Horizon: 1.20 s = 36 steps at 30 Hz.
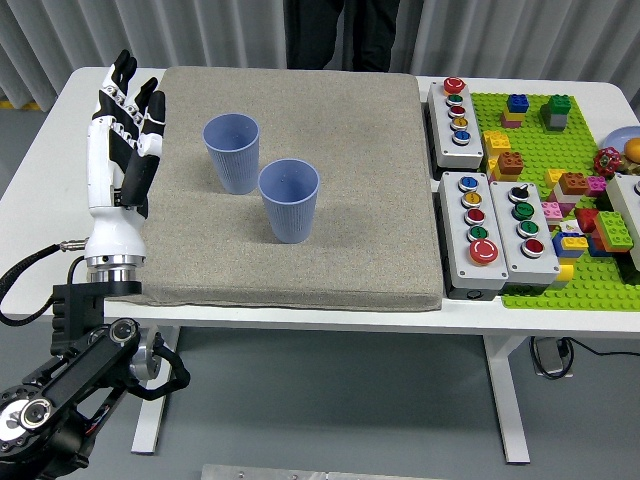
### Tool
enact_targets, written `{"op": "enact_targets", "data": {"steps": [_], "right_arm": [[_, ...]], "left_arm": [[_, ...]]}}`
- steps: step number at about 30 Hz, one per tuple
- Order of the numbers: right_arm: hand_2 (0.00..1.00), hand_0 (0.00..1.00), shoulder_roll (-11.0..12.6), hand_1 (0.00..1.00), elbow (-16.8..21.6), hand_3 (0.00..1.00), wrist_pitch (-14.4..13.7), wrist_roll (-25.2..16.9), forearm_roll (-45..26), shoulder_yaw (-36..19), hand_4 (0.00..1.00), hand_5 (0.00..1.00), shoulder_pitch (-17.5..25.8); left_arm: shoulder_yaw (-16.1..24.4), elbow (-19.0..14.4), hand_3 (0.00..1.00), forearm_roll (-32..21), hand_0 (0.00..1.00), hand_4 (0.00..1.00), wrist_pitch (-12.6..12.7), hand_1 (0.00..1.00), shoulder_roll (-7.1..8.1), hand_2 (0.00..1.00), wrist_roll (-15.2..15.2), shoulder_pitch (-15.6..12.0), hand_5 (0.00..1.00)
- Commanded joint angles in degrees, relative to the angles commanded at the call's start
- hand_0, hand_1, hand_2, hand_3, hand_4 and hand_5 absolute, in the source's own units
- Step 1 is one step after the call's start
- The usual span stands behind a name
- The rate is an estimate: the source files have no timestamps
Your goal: Pick cup pour cup place
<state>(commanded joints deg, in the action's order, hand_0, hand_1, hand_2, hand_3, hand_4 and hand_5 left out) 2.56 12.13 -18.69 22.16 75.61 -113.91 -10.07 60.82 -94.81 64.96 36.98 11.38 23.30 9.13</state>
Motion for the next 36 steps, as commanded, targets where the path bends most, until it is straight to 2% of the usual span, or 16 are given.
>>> {"op": "enact_targets", "data": {"steps": [4,5,12,29,36], "right_arm": [[0.553,0.668,0.01,0.609,-0.01,0.543,-0.07,-0.07,-0.17,0.03,0.002,0.175,0.10],[0.553,0.669,0.04,0.609,-0.03,0.543,-0.07,-0.13,-0.28,0.08,0.002,0.172,0.11],[0.553,0.669,0.05,0.609,-0.02,0.543,0.04,-0.11,-0.18,-0.15,0.002,0.174,0.08],[0.554,0.668,0.30,0.609,0.00,0.543,0.28,-0.02,0.69,-1.02,0.002,0.173,-0.33],[0.553,0.668,0.31,0.609,0.00,0.543,0.33,0.05,0.98,-1.10,0.002,0.173,-0.09]], "left_arm": [[0.20,0.01,0.972,0.50,0.861,0.818,0.00,0.855,-0.05,0.961,-0.36,-0.11,0.461],[0.29,-0.01,0.982,0.66,0.866,0.829,0.00,0.862,-0.07,0.974,-0.47,-0.12,0.427],[0.76,0.19,0.998,3.17,0.873,0.845,0.00,0.869,0.03,0.984,-2.24,-0.06,0.399],[-0.72,-4.92,0.995,1.20,0.868,0.862,0.00,0.860,3.12,0.989,-1.00,-3.82,0.402],[-1.87,-5.57,0.996,0.70,0.866,0.861,0.00,0.861,3.32,0.989,-0.77,-4.49,0.407]]}}
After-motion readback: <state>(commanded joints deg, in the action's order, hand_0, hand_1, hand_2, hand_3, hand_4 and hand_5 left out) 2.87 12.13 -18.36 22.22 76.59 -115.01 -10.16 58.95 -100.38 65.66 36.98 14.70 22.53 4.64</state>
